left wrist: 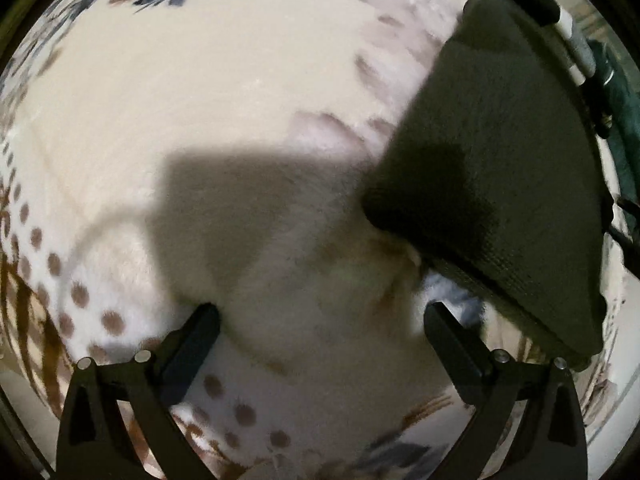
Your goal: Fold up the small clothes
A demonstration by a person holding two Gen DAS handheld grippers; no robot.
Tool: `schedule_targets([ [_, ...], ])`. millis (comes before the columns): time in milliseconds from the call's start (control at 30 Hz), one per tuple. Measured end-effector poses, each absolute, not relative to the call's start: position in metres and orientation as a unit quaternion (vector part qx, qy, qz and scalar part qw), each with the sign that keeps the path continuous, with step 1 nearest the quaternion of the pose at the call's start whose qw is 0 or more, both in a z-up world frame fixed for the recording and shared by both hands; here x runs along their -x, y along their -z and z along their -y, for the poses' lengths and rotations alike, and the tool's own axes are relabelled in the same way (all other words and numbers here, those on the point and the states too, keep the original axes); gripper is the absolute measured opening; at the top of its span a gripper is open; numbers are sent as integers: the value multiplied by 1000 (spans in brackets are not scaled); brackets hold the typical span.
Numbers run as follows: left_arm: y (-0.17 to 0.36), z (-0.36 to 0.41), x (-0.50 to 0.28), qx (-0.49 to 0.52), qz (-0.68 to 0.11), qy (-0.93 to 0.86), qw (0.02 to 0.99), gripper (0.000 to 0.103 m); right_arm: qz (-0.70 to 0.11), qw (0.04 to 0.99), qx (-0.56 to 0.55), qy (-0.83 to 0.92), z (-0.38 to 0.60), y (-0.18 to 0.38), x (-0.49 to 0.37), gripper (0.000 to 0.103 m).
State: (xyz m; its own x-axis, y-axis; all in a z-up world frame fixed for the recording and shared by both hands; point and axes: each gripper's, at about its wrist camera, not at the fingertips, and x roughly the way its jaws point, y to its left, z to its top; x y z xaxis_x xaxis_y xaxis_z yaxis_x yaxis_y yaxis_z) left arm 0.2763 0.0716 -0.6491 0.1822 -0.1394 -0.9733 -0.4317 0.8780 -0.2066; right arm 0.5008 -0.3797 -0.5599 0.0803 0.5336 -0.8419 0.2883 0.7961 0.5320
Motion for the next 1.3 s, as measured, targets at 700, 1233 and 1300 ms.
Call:
schedule_targets([
  [700, 571, -62, -319, 191, -599, -157, 761, 103, -687, 658, -299, -79, 404, 544, -329, 4],
  [1233, 598, -75, -507, 187, -574, 38, 797, 101, -633, 664, -382, -111, 431, 600, -448, 67],
  [1300, 606, -68, -522, 184, -577, 55, 793, 87, -624, 637, -428, -147, 424, 619, -471, 72],
])
